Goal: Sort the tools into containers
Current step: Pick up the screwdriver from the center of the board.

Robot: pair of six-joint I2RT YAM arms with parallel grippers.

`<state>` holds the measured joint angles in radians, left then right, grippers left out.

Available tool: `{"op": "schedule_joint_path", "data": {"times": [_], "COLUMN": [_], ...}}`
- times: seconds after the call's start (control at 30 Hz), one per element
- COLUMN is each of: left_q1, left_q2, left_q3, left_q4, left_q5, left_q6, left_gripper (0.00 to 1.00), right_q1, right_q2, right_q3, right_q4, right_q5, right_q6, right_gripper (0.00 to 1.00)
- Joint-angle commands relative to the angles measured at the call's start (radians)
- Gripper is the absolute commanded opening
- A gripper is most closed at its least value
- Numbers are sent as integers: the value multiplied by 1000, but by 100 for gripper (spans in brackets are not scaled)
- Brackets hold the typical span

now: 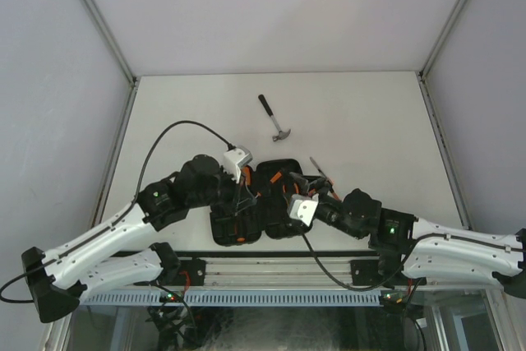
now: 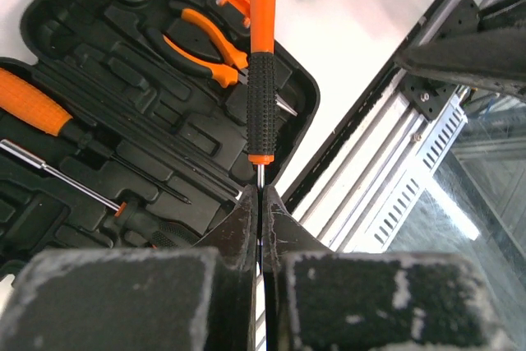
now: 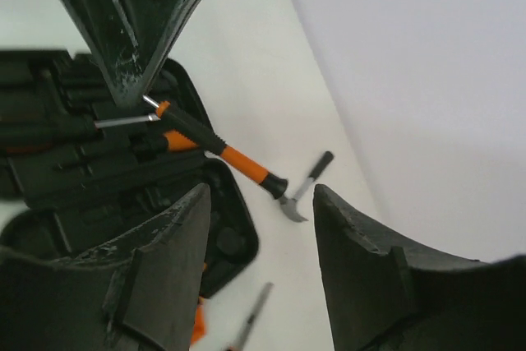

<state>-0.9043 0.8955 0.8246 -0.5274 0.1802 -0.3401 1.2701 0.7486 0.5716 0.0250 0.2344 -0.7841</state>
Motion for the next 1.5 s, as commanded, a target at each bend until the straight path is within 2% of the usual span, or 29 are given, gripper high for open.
{"op": "schedule_joint_path", "data": {"times": [0.0,0.13,0.2,0.4,0.6,0.77,1.07,1.17,1.47], "left_q1": [0,1,1,1,1,1,1,1,1], "left_q2": [-43,-64,-74,-88,-105,-117,-102,-100,-91], "left_q3": [6,-7,-14,-17,-30,-47,-44,-46,-49], "left_q4": [69,92,102,107,122,130,144,144,146], "left_q5": [-62,-87,-105,-132,-129,-104,-53,-44,-14], "left_q6": [-34,-57,-65,-69,-76,-76,-71,-68,-68], "left_gripper": [0,0,0,0,0,0,0,0,0], "right_q1": [2,2,-3,-52,-113,-237,-356,-368,-394], "right_q2": [-2,22,44,87,65,57,160,192,210], "right_q3": [-2,-2,0,4,3,2,5,19,27], "right_q4": [134,171,184,143,167,127,277,277,281], "right_q5": [41,66,134,249,253,193,12,-16,-38], "right_q6": [443,715,907,1311,1606,1874,2017,2025,2020], "right_gripper": [52,51,52,52,52,52,53,52,39]}}
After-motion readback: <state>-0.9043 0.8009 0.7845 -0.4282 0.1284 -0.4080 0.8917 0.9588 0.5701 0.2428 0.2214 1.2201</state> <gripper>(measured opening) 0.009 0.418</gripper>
